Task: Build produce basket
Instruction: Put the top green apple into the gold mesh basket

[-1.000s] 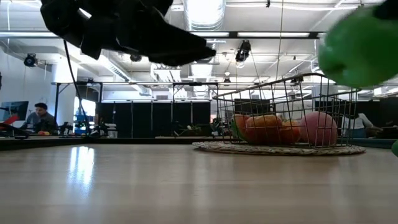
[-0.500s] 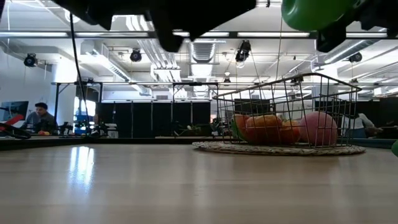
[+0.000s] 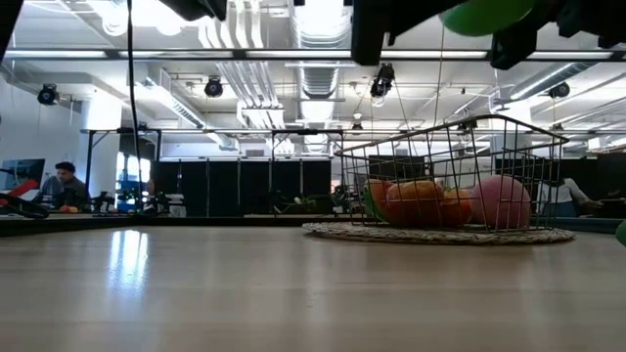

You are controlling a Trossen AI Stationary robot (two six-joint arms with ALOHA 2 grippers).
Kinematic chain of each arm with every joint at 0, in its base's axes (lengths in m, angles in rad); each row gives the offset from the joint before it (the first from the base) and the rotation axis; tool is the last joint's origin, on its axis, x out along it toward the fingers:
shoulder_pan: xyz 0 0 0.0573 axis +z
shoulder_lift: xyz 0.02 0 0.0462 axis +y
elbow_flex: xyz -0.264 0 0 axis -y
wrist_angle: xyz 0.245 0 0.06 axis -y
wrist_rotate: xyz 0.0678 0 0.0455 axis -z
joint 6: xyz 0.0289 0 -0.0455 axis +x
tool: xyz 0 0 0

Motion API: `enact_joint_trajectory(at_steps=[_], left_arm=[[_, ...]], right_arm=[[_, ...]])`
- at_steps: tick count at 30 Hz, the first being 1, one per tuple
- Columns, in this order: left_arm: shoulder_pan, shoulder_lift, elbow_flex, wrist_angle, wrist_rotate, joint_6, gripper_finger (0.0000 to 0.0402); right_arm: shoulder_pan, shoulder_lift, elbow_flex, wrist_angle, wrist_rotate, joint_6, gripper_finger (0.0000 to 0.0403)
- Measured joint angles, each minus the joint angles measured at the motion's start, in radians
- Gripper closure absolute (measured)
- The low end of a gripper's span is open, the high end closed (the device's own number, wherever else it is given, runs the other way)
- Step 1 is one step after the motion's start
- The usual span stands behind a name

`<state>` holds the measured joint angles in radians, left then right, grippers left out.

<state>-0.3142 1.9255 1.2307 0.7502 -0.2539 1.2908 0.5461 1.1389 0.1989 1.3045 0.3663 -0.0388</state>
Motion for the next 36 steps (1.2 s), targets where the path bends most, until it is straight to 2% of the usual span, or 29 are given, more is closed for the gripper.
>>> enact_joint_trajectory(at_steps=[6,16,25,29,36], left_arm=[[0.0,0.0,0.015,-0.01,-0.048,0.004,0.0083],[0.015,-0.002,0.015,-0.012,-0.042,-0.001,0.003],[0.049,0.028,0.017,0.009,-0.027,-0.003,0.0028],[0.045,0.066,0.023,0.095,-0.033,0.0,0.0028],[0.034,0.077,0.022,0.116,-0.092,-0.001,0.0033]], right_arm=[[-0.001,0.0,0.002,0.003,0.004,-0.001,0.0098],[-0.007,0.0,0.005,0.003,0.004,0.009,0.0097],[-0.011,-0.001,0.004,0.001,0.01,0.016,0.0097],[-0.01,0.0,0.003,0.002,0.003,0.022,0.0097],[-0.01,0.0,0.002,0.002,0.006,0.022,0.0097]])
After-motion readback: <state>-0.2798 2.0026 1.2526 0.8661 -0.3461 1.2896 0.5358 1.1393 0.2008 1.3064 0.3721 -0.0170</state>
